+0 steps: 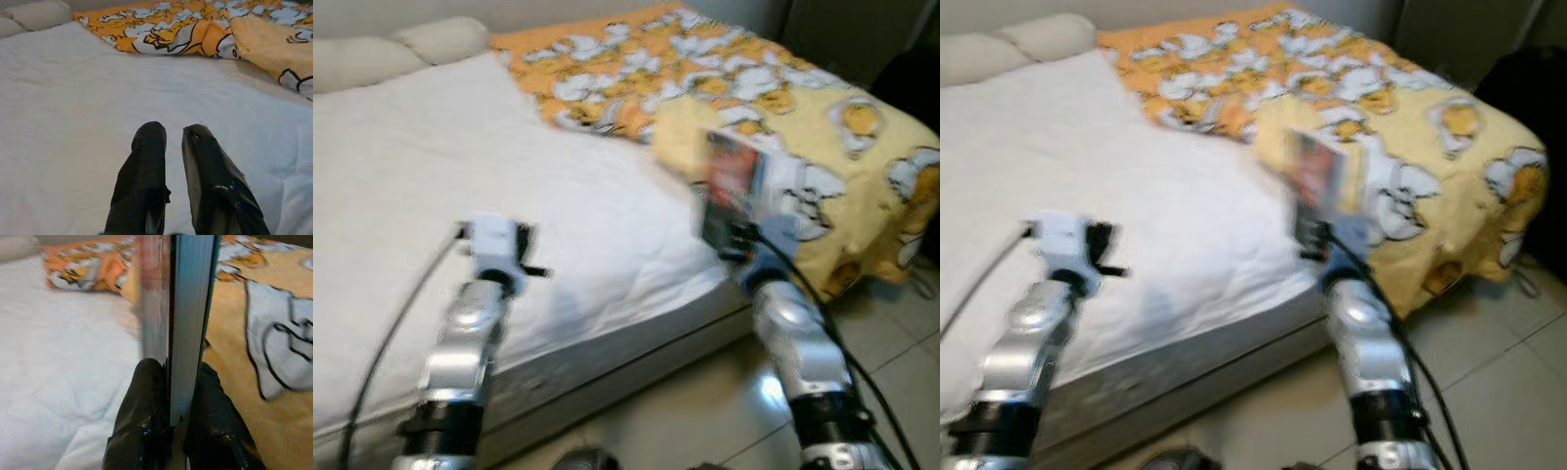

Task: Clean up the room

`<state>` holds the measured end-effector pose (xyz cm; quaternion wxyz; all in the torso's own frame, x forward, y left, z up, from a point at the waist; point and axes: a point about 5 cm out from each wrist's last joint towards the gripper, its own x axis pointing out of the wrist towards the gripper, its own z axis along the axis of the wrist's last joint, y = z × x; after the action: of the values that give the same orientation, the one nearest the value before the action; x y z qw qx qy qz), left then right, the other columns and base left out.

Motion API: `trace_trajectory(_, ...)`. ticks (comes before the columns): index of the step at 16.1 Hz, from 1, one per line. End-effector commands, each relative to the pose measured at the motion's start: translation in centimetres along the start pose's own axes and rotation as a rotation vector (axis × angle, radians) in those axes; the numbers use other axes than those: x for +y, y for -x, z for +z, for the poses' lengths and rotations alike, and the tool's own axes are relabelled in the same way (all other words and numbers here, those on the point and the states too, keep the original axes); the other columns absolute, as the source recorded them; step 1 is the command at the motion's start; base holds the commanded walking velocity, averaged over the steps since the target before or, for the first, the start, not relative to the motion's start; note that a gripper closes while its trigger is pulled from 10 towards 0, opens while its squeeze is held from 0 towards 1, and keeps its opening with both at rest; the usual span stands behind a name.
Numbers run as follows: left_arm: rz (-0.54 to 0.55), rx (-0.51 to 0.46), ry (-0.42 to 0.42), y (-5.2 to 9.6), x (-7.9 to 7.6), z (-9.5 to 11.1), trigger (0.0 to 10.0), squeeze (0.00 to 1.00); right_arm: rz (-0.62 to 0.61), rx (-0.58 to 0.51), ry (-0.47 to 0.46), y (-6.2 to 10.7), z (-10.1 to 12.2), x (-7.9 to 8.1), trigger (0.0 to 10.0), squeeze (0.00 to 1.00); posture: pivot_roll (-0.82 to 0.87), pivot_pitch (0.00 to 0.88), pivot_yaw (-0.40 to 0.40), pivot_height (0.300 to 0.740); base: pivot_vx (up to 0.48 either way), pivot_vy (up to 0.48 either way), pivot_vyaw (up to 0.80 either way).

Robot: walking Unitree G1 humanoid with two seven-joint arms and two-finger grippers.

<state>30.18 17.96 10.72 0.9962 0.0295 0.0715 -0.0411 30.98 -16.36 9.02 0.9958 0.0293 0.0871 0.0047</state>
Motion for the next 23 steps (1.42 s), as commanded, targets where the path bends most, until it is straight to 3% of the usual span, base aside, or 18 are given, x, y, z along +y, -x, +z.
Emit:
trace_trajectory(1,0.017,-0.008,-0.02,0.0,0.7,0.3,10.0,0.0,0.018,-0.062,-0.002,-0.2,1.4,0.5,10.0,0.0,0.07,0.0,0.034,0.74,0.0,0.48,0.0)
trace_trajectory(7,0.01,-0.009,-0.026,-0.1,0.4,0.3,10.0,0.0,0.032,-0.04,-0.051,-0.2,1.1,0.5,10.0,0.0,0.07,0.0,0.034,0.74,0.0,0.48,0.0)
trace_trajectory(12,0.005,-0.018,-0.024,-0.2,0.4,0.4,10.0,0.0,0.034,-0.049,-0.032,-0.3,1.2,0.6,10.0,0.0,0.07,0.0,0.035,0.74,0.0,0.48,0.0)
trace_trajectory(17,-0.03,-0.061,0.005,-0.1,-0.3,1.0,10.0,0.0,0.035,-0.048,-0.025,-0.3,1.1,0.6,10.0,0.0,0.07,0.0,0.035,0.74,0.0,0.0,0.0)
trace_trajectory(23,-0.003,-0.009,0.007,-0.3,-0.3,0.7,10.0,0.0,0.038,-0.043,-0.032,-0.3,0.9,0.7,10.0,0.0,0.07,0.0,0.035,0.74,0.0,0.0,0.0)
